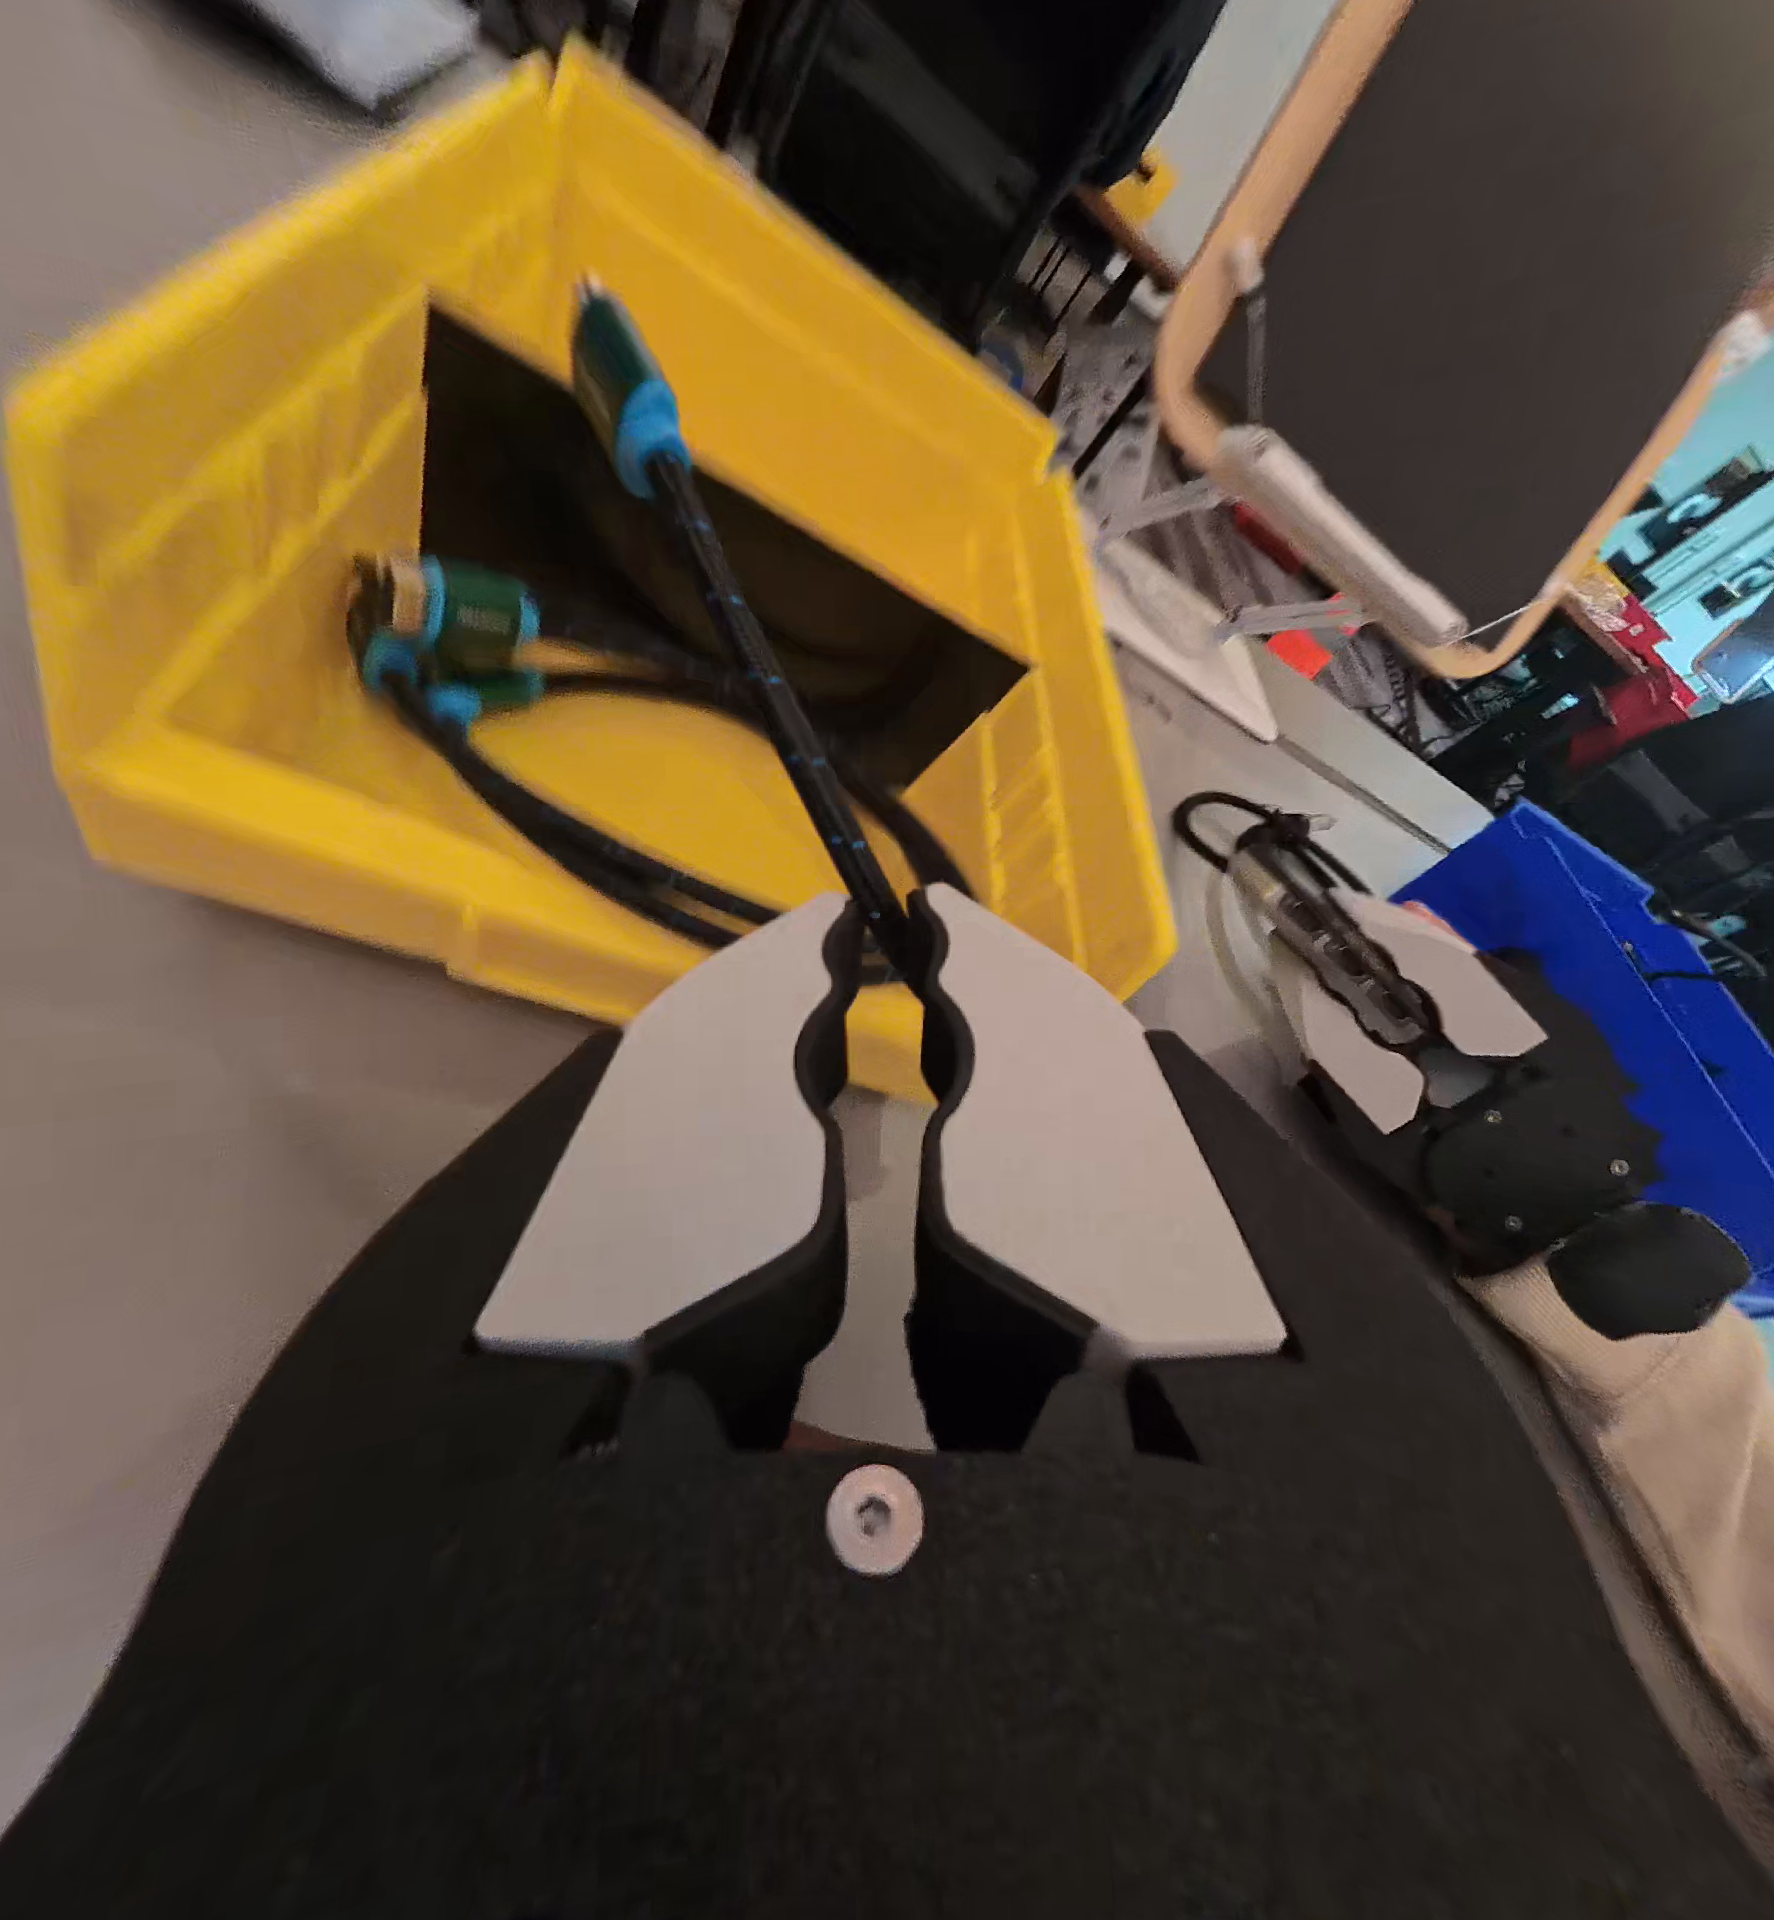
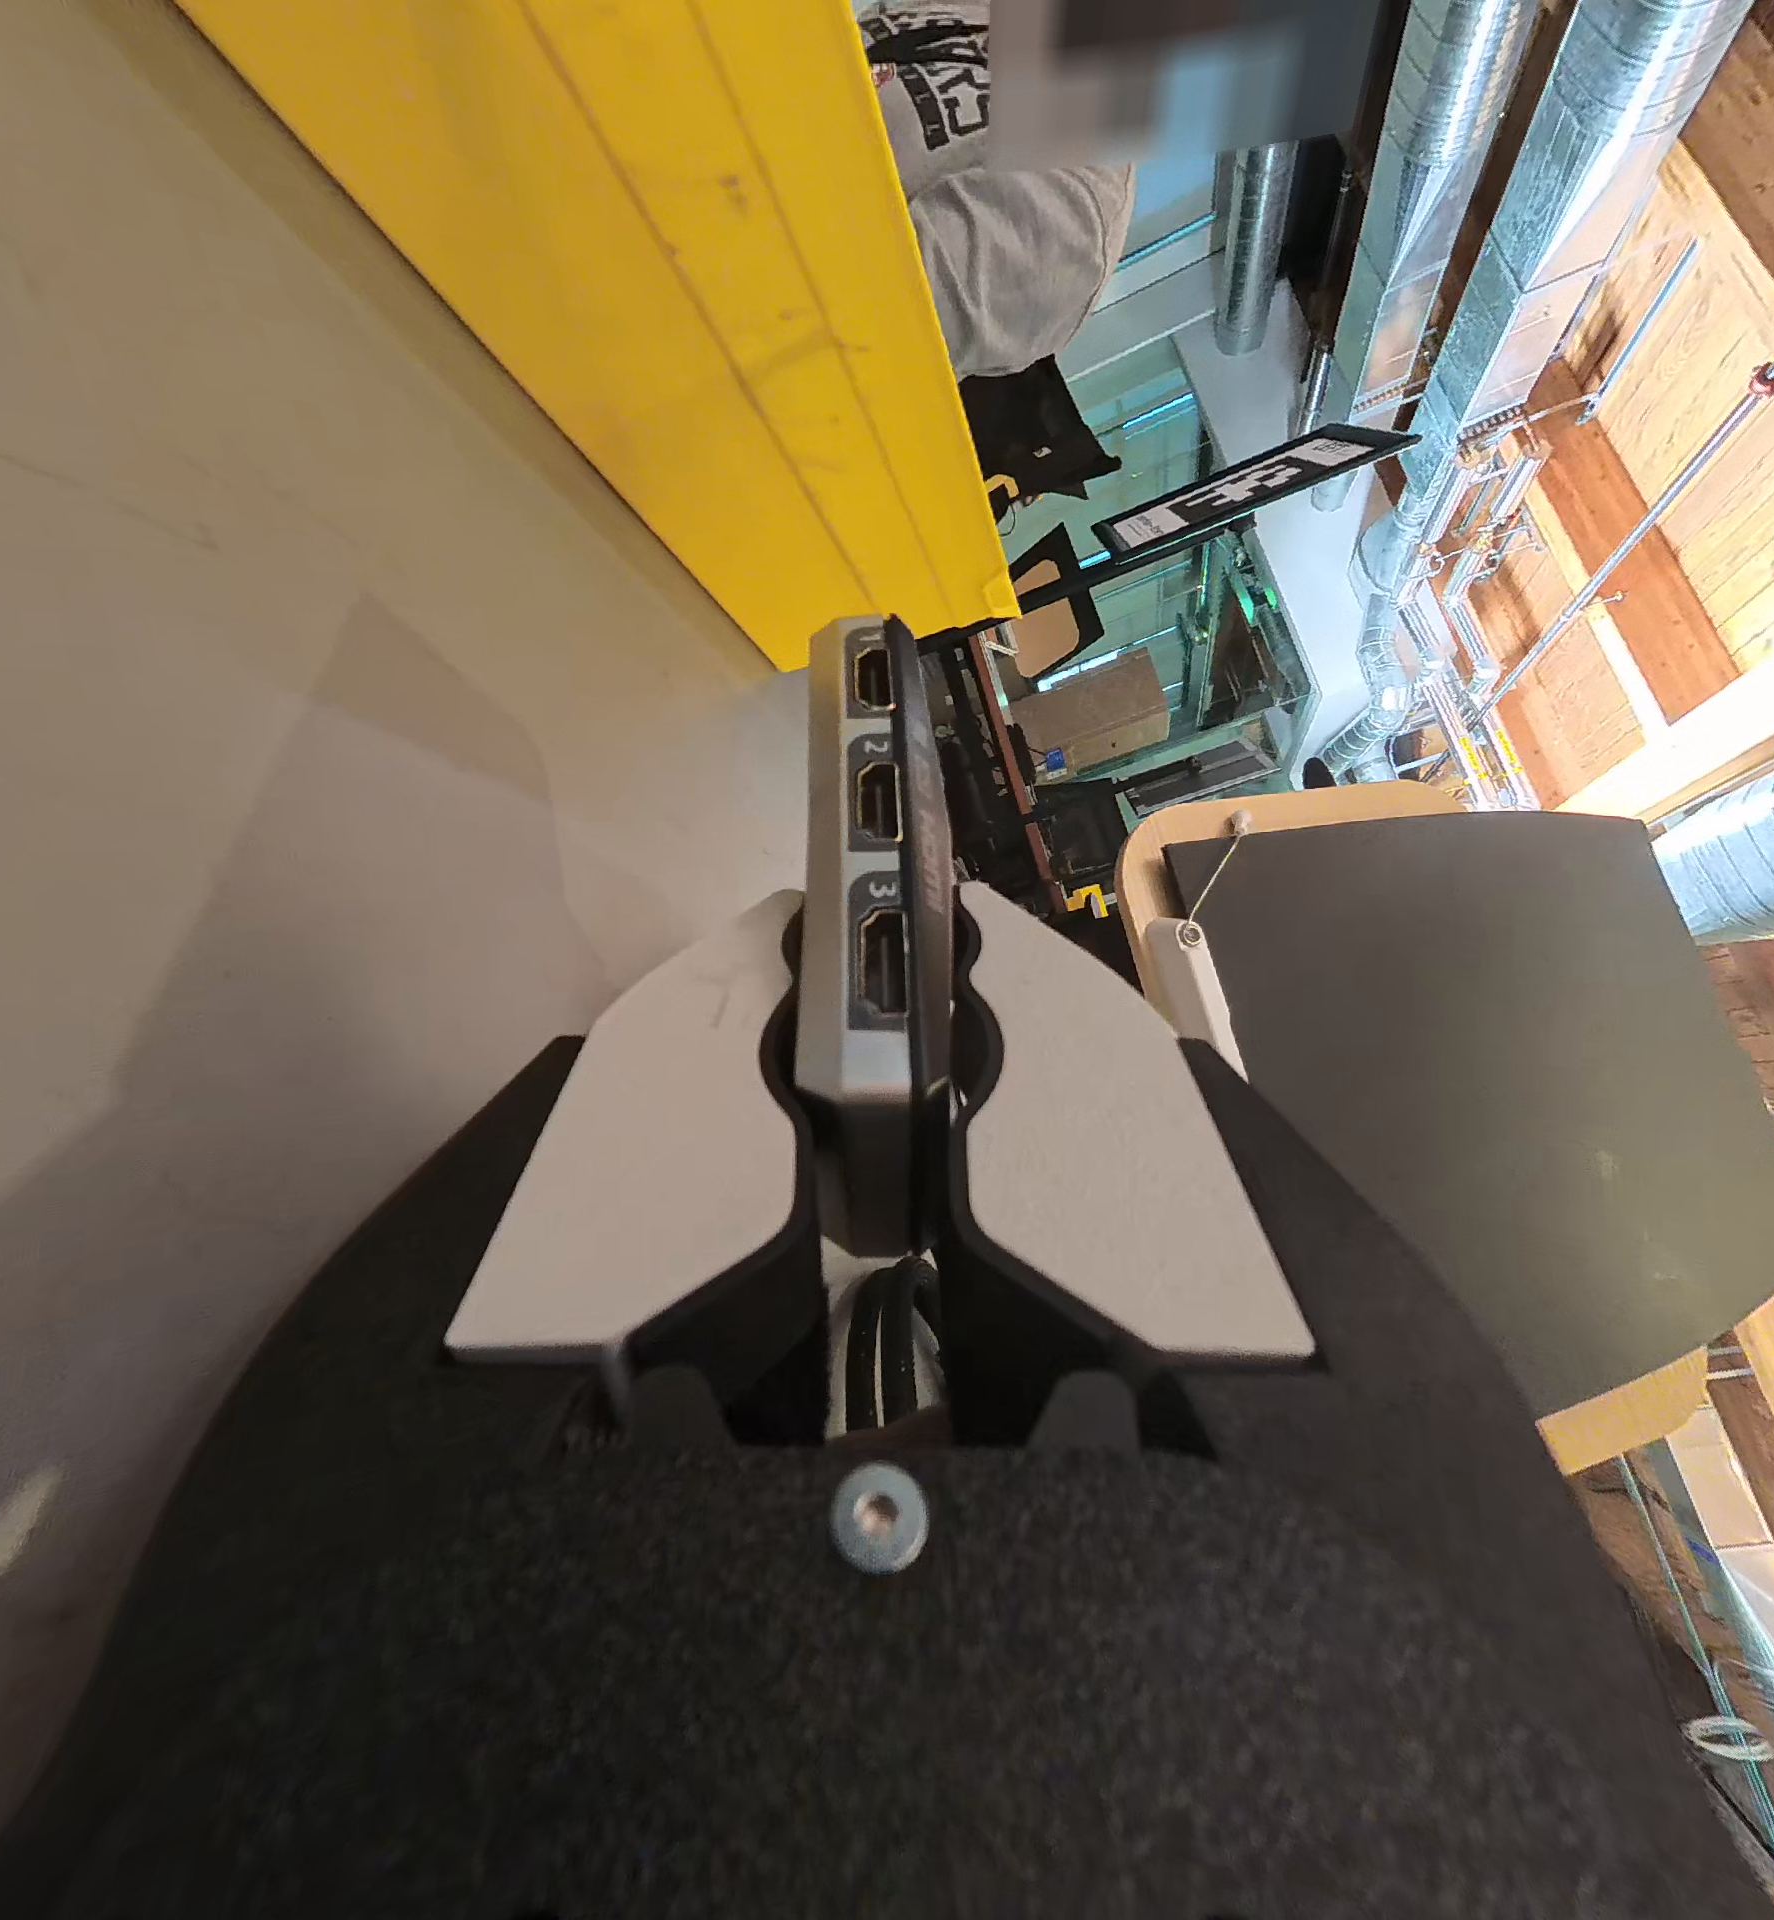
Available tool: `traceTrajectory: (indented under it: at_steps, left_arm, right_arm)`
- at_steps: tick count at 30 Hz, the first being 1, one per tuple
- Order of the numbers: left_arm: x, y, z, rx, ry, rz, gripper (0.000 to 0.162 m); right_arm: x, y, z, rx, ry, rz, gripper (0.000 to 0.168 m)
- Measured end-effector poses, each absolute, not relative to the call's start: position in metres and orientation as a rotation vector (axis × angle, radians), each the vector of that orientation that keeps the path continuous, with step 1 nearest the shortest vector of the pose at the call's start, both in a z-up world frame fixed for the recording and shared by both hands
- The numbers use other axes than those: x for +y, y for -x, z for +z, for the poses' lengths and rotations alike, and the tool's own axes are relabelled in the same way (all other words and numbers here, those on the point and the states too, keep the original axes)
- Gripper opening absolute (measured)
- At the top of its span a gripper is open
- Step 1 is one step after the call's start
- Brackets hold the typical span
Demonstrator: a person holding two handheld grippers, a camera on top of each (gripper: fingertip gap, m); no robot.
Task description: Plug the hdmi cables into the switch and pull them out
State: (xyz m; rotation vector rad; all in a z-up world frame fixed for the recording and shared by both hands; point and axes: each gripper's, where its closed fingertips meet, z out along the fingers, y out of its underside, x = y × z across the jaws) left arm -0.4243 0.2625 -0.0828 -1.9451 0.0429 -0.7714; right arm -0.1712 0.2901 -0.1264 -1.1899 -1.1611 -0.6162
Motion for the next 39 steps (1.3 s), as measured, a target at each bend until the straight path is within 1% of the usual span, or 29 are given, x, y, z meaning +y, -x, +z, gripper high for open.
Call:
traceTrajectory:
  at_steps: [6, 9, 12, 13, 15, 17, 19, 23, 25, 27, 28, 29, 30, 31, 33, 34, 36, 38, 39]
  left_arm:
    - [0.243, 0.419, -0.008, 0.356, 1.696, -0.548, 0.006]
    - [0.208, 0.396, 0.028, 0.607, 1.526, -0.371, 0.006]
    - [0.157, 0.354, 0.045, 0.905, 1.353, -0.194, 0.006]
    - [0.14, 0.337, 0.04, 1.001, 1.315, -0.169, 0.006]
    - [0.114, 0.31, 0.014, 1.166, 1.296, -0.123, 0.006]
    - [0.098, 0.292, -0.024, 1.291, 1.316, -0.083, 0.006]
    - [0.083, 0.276, -0.066, 1.385, 1.354, -0.133, 0.006]
    - [0.076, 0.252, -0.137, 1.49, 1.49, -0.213, 0.006]
    - [0.091, 0.248, -0.157, 1.472, 1.608, -0.189, 0.006]
    - [0.1, 0.246, -0.161, 1.387, 1.745, -0.31, 0.007]
    - [0.103, 0.248, -0.155, 1.317, 1.801, -0.429, 0.018]
    - [0.106, 0.251, -0.144, 1.23, 1.841, -0.57, 0.034]
    - [0.114, 0.259, -0.127, 1.119, 1.865, -0.691, 0.039]
    - [0.131, 0.275, -0.109, 0.983, 1.879, -0.757, 0.039]
    - [0.184, 0.328, -0.084, 0.697, 1.95, -0.714, 0.031]
    - [0.21, 0.358, -0.078, 0.599, 2.005, -0.657, 0.031]
    - [0.252, 0.409, -0.075, 0.501, 2.109, -0.513, 0.042]
    - [0.283, 0.45, -0.085, 0.45, 2.242, -0.346, 0.044]
    - [0.294, 0.46, -0.092, 0.441, 2.299, -0.333, 0.049]
  right_arm:
    - [0.29, 0.171, -0.126, -1.158, 1.188, -0.619, 0.023]
    - [0.291, 0.169, -0.123, -1.138, 1.195, -0.605, 0.023]
    - [0.291, 0.166, -0.119, -1.109, 1.207, -0.58, 0.023]
    - [0.291, 0.165, -0.118, -1.096, 1.213, -0.566, 0.023]
    - [0.291, 0.161, -0.112, -1.055, 1.225, -0.517, 0.023]
    - [0.291, 0.155, -0.102, -0.985, 1.239, -0.449, 0.023]
    - [0.292, 0.146, -0.092, -0.898, 1.258, -0.364, 0.023]
    - [0.296, 0.132, -0.084, -0.793, 1.296, -0.256, 0.023]
    - [0.297, 0.134, -0.085, -0.806, 1.294, -0.267, 0.023]
    - [0.295, 0.139, -0.088, -0.845, 1.285, -0.295, 0.023]
    - [0.294, 0.141, -0.089, -0.861, 1.278, -0.31, 0.023]
    - [0.293, 0.143, -0.09, -0.873, 1.273, -0.317, 0.023]
    - [0.293, 0.144, -0.091, -0.881, 1.272, -0.32, 0.023]
    - [0.293, 0.144, -0.092, -0.882, 1.273, -0.323, 0.023]
    - [0.293, 0.143, -0.092, -0.881, 1.28, -0.317, 0.023]
    - [0.294, 0.143, -0.093, -0.881, 1.284, -0.315, 0.023]
    - [0.294, 0.144, -0.094, -0.889, 1.29, -0.311, 0.023]
    - [0.295, 0.145, -0.096, -0.9, 1.293, -0.316, 0.023]
    - [0.295, 0.146, -0.096, -0.904, 1.292, -0.317, 0.023]
